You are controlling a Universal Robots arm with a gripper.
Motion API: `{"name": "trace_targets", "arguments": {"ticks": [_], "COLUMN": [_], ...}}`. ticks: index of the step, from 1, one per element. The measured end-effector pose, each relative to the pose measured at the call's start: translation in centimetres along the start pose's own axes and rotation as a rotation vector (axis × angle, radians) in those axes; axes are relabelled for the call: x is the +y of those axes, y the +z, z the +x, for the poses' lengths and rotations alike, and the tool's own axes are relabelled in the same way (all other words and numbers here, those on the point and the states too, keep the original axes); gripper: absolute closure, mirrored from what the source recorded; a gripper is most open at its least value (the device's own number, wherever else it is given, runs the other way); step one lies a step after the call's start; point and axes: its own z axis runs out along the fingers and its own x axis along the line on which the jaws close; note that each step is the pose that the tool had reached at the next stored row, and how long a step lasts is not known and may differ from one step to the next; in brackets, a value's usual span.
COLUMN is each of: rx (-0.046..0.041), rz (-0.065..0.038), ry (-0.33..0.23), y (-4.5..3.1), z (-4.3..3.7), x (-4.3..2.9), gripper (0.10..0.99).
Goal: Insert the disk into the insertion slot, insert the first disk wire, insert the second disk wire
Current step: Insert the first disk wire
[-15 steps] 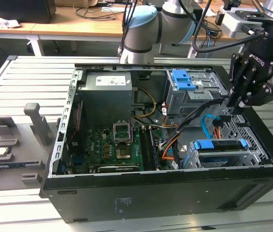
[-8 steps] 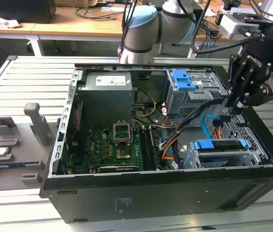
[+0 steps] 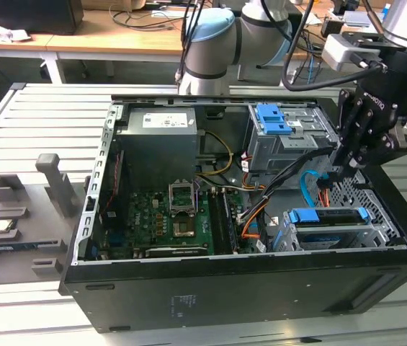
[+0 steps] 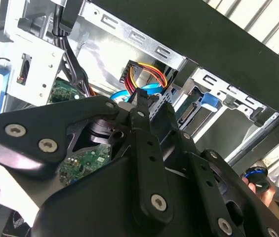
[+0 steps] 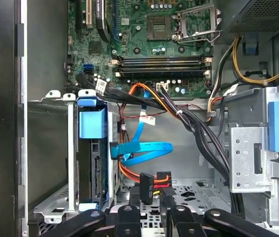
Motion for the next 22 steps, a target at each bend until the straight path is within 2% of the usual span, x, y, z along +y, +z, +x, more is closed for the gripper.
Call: {"name": "trace_targets", "arguments": {"ticks": [7,11,18,19,20,22], "rx": [0.0179,0.0255,0.0265,0.0264,0.0264,0.0264], "rz": [0.000,0.000,0.000,0.000,0.000,0.000], "ry": [0.001,0.001,0.001,0.001,0.001,0.001], "y": [0.45,1.01,1.07,1.08,1.08,1.09], "z": [0.02,0.06,0.06,0.06,0.06,0.06], "x": [0.38,0.48,0.49,0.49,0.49,0.49], "gripper": [0.784,0.784,0.784,0.800,0.918,0.918]}}
